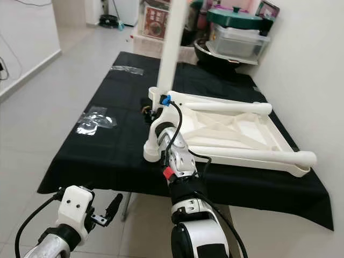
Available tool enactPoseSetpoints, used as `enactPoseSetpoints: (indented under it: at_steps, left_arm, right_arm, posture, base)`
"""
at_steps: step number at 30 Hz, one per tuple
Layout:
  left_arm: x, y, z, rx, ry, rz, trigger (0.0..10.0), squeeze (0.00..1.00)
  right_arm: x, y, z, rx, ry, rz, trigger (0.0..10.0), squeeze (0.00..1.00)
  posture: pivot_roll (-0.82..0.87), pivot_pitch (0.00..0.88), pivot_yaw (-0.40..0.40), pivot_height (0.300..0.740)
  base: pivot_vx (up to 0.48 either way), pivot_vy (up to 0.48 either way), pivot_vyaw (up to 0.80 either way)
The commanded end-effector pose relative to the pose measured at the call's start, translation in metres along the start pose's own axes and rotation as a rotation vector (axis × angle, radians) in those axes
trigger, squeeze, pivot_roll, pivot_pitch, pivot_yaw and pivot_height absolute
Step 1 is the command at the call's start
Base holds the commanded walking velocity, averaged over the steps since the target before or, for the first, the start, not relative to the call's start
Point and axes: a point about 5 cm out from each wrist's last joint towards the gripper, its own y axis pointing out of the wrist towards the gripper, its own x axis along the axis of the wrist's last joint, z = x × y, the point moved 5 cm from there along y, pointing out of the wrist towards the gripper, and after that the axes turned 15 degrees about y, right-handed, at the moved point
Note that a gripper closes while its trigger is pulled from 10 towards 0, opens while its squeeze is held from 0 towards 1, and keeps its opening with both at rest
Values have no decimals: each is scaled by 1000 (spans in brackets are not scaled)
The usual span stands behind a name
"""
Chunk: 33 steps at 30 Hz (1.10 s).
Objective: Building children table
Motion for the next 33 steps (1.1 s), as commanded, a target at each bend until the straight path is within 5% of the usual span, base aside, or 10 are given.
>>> enactPoseSetpoints:
  at_steps: [1, 8, 14, 15, 20, 25, 27, 28, 30, 33]
  left_arm:
    - [-1, 1, -4, -13, -1, 4, 10000, 0]
    - [-1, 1, -4, -11, -2, 3, 10000, 0]
    - [-1, 0, -4, -10, -1, 4, 10000, 0]
    - [-1, 0, -4, -8, -1, 5, 10000, 0]
    - [-1, -1, -4, -8, -1, 5, 10000, 0]
    - [-1, 0, -4, -10, -3, 5, 10000, 0]
    - [-1, 0, -5, -12, -4, 5, 10000, 0]
    - [-1, 0, -5, -12, -4, 5, 10000, 0]
    - [-1, 0, -4, -13, -5, 3, 10000, 0]
    - [-1, 1, -4, -14, -5, 3, 10000, 0]
  right_arm:
    - [-22, -13, 23, 327, -32, 223, 10000, 0]
    - [-23, -37, 24, 597, -166, 450, 10000, 0]
    - [-28, -40, 35, 724, -229, 524, 10000, 0]
    - [-28, -29, 40, 706, -238, 502, 0, 0]
    - [-27, -24, 44, 695, -245, 469, 0, 0]
    - [-18, -6, 34, 502, -218, 342, 0, 0]
    - [-11, 6, 14, 275, -183, 237, 0, 0]
    - [-11, 6, 14, 275, -183, 237, 0, 0]
    - [3, 6, -31, -125, -177, 65, 0, 0]
    - [8, 1, -47, -259, -184, 6, 0, 0]
  posture:
    - [138, 36, -166, 740]
    - [138, 37, -169, 740]
    - [148, 41, -172, 740]
    - [151, 43, -174, 740]
    - [153, 43, -174, 740]
    - [144, 42, -172, 740]
    - [143, 41, -173, 740]
    - [143, 41, -173, 740]
    - [139, 38, -169, 740]
    - [137, 39, -168, 740]
  base:
    - [0, 0, 0]
    - [0, 0, 0]
    - [0, 0, 0]
    - [0, 0, 0]
    - [0, 0, 0]
    - [0, 0, 0]
    - [0, 0, 0]
    - [0, 0, 0]
    - [0, 0, 0]
    - [0, 0, 0]
